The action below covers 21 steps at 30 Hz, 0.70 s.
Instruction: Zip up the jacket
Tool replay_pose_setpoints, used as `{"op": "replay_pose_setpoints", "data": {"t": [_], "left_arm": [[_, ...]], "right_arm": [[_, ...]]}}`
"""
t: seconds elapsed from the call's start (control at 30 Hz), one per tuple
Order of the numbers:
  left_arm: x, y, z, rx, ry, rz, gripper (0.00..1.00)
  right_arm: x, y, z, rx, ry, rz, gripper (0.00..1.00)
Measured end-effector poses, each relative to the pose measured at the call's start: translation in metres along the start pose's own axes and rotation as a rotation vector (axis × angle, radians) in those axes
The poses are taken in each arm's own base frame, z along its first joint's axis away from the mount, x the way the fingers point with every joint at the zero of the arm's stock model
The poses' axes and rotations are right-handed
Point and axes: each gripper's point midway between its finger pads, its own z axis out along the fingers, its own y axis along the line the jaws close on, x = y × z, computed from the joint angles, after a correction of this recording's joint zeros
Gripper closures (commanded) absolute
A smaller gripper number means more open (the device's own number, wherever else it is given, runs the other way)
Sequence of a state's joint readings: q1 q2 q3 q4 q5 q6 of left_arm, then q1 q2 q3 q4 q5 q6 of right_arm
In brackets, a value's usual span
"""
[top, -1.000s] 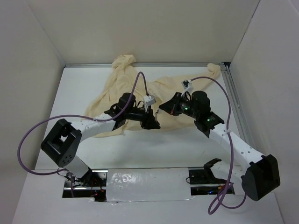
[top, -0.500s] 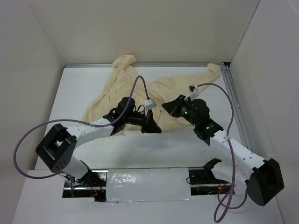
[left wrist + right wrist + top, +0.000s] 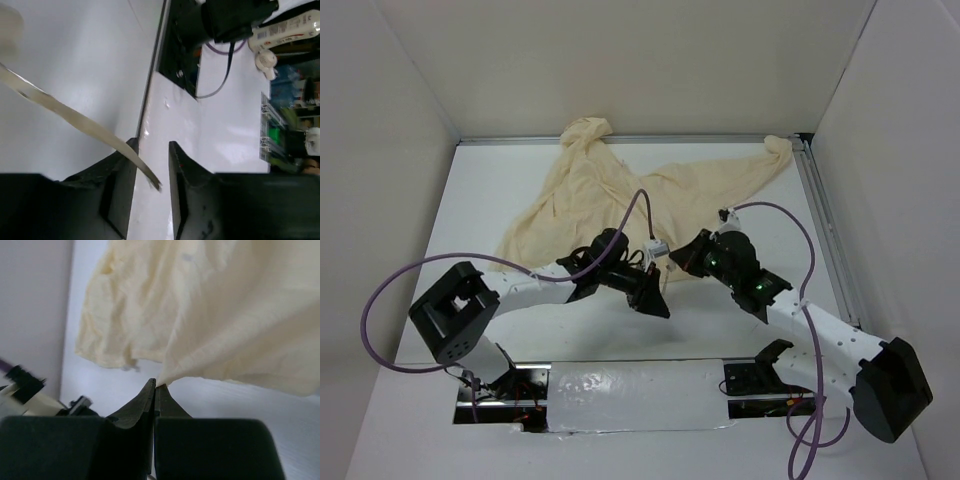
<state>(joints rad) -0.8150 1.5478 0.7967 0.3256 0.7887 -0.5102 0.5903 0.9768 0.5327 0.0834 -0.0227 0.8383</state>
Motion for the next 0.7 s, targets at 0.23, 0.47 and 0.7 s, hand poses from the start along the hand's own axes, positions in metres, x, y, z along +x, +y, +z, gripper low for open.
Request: {"op": "replay_pose_setpoints", "data": {"t": [0.23,0.47,0.7], "left_arm": [[0.039,-0.01,-0.002,-0.058,0.122,-0.109,0.01],[0.017,0.008,-0.055,-0.372,0.002,-0.246,0.01],[-0.008,0.123,-0.201,-0.91,-0.348,-0.744,0.01]], "right_arm": [[0.04,-0.051,-0.009,0.164,0.072,0.0,1.0],[0.065,-0.079,-0.017,0.27,0.12,-0.021,1.0],[0.055,-0.078,-0.02,0.27,0.074,-0.024,1.0]]}}
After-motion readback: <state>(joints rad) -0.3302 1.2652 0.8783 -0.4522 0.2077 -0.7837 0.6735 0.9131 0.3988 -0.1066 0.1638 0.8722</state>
